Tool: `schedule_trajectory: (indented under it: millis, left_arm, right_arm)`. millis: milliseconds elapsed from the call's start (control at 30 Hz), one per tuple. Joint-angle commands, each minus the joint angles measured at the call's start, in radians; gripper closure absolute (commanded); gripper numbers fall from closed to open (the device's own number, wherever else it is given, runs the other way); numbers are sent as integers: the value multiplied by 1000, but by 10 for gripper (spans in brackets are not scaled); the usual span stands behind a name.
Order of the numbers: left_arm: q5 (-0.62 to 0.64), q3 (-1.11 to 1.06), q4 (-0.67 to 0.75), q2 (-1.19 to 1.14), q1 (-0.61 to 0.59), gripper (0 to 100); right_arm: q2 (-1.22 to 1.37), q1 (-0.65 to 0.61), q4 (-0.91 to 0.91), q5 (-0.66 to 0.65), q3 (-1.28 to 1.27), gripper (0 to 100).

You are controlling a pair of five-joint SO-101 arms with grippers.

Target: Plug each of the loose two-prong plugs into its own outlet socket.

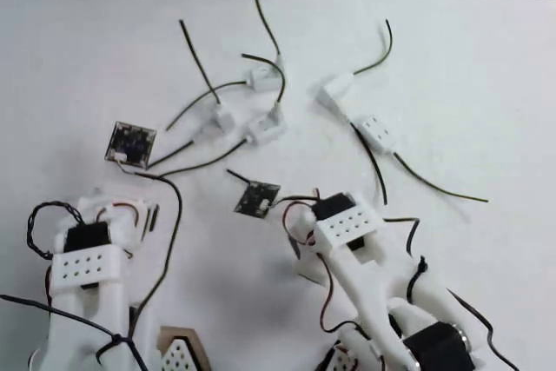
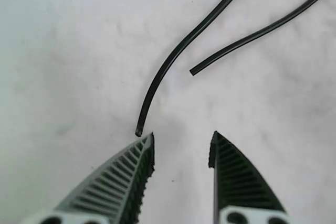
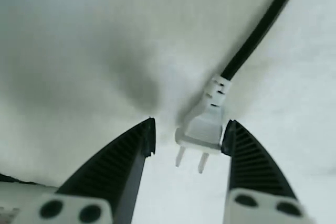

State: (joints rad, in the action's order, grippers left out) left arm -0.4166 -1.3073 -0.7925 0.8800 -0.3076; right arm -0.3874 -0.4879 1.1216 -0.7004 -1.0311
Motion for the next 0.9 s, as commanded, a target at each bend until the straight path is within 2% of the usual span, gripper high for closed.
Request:
schedule_trajectory:
  millis: [0,133,333,533,633,867]
  left_arm:
    - [-9,5,20,28,-7,819]
    - [-9,5,20,28,-7,819]
    - [-9,5,20,28,-7,819]
    - [-9,5,20,28,-7,819]
    - [-9,5,20,28,-7,819]
    - [-9,5,20,28,-7,819]
  right_arm:
    - [77,-1,-67,2,2,794]
    - [147,1,-84,8,37,794]
    - [64,51,101,9,198,793]
    - [-88,22,228,28,226,793]
    - [-107,-18,229,81,186,793]
    - [5,-50,107,87,103,793]
